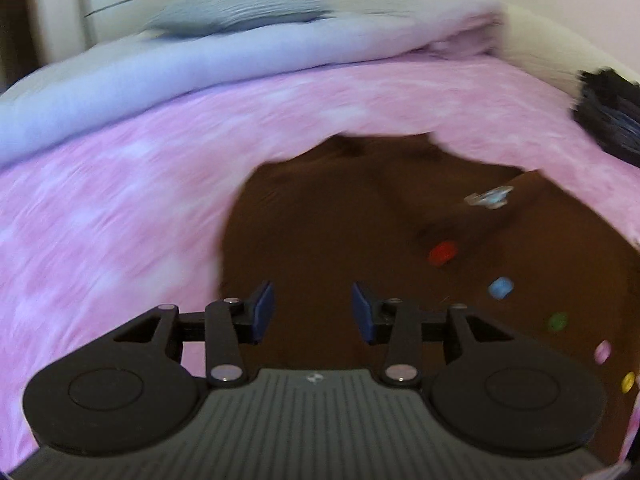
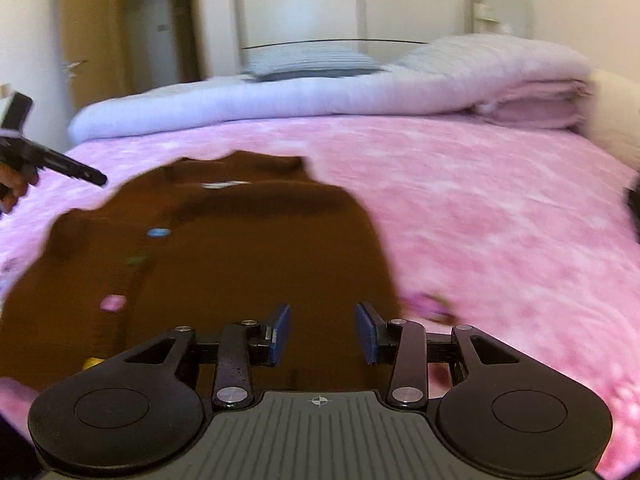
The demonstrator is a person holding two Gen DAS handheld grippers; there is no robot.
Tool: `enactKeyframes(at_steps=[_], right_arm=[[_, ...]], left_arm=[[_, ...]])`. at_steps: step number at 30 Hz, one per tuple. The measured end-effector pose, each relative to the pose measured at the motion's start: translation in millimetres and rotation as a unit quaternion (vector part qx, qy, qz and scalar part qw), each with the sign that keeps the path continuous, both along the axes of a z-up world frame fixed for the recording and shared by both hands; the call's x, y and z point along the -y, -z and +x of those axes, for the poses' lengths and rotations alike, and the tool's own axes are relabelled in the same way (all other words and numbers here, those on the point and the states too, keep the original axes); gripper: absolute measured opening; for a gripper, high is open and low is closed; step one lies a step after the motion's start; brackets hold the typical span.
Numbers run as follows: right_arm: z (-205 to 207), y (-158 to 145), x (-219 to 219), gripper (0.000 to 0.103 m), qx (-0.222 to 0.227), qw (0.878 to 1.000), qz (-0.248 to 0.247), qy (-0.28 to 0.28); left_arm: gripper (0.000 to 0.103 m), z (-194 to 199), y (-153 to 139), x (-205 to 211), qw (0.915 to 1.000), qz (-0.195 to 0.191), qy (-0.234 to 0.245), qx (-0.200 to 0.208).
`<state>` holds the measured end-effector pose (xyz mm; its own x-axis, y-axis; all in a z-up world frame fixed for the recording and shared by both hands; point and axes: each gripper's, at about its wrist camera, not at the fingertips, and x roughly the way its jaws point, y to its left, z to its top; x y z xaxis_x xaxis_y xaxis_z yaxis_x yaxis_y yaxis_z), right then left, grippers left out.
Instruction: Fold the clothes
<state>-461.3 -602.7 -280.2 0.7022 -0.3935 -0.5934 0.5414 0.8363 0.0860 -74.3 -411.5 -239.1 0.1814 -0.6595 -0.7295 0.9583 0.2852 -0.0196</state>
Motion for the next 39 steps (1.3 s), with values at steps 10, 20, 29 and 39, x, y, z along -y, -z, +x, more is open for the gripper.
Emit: enactKeyframes(at_steps=[10, 20, 29, 39], right_arm=[[131, -9, -16, 0.04, -0.038, 0.986, -0.055, -0.152], [287, 24, 109, 0.04, -0.138, 0.958, -0.152, -0.201], [348, 59, 182, 0.004, -0.188, 0.945, -0.153, -0.219], [362, 50, 220, 0.011, -0.189, 0.952, -0.164, -0.179]], left_arm=[[0.038, 55, 11, 18, 0.9997, -0.022, -0.007, -0.01], [0.037, 85, 47, 116, 0.9973, -0.005, 0.062, 0.038], [0.004, 103, 65, 131, 0.9966, -0.013, 0.081, 0.002], [0.024, 125, 49, 137, 0.9974, -0.06, 0.03, -0.027]])
